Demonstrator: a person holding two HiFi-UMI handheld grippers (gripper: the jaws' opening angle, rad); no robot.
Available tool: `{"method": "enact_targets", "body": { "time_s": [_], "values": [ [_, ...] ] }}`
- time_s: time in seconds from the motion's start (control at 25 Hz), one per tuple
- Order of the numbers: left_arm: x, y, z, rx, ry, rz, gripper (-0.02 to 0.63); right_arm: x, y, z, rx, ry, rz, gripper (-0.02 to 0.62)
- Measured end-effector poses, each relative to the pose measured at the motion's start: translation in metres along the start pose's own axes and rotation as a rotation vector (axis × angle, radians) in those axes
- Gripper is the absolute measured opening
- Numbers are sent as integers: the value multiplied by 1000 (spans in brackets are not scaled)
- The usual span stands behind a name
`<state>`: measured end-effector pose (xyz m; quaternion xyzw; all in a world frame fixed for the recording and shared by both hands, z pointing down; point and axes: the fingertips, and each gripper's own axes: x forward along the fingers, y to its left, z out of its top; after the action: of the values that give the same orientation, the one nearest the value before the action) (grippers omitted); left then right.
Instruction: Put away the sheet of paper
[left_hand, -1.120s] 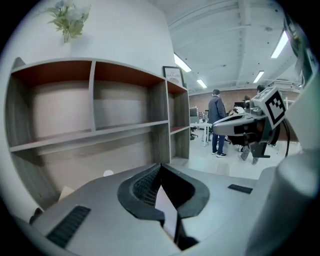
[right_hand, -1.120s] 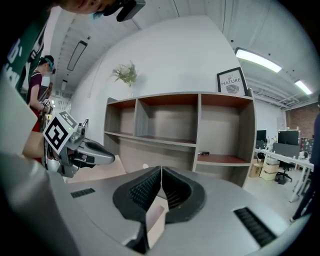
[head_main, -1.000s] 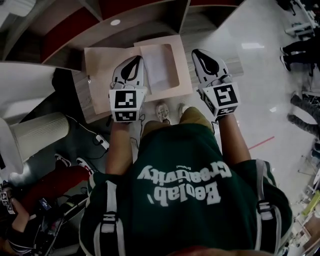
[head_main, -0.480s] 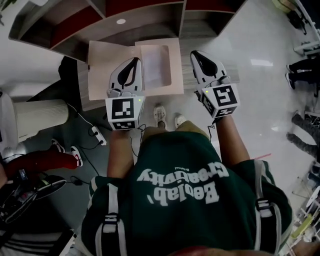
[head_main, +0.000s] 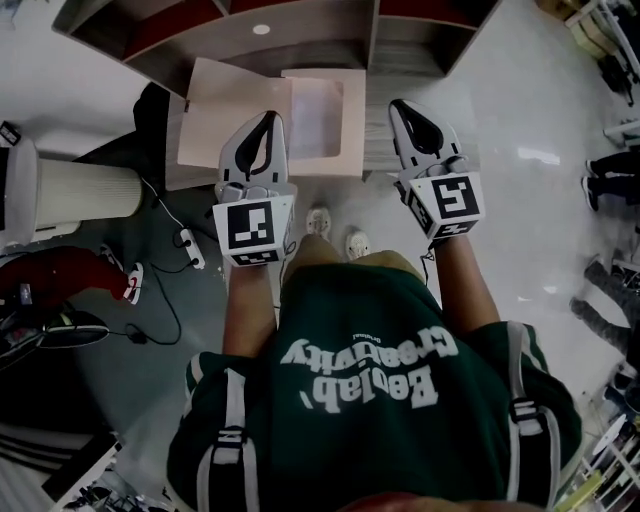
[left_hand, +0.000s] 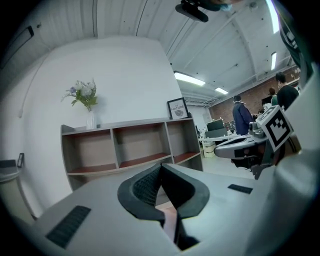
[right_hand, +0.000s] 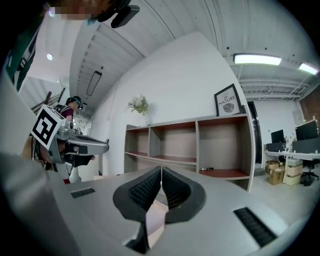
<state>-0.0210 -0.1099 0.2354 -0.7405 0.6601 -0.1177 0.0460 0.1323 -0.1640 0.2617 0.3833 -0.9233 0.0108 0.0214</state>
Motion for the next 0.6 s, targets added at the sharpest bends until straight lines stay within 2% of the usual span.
{"method": "enact_targets", "body": {
  "time_s": [0.2,0.36,0.6],
  "values": [
    [-16,-5,3,-22,-12,36,18,-11,9,-3,-12,-4,35,35],
    [-18,-4,-5,-20,0,65,18,-16,10,-6,-34,0,11,34],
    [-17,-13,-7,3,-3,55,18,-24,5,3,-63,-42,-4,34]
  ]
}}
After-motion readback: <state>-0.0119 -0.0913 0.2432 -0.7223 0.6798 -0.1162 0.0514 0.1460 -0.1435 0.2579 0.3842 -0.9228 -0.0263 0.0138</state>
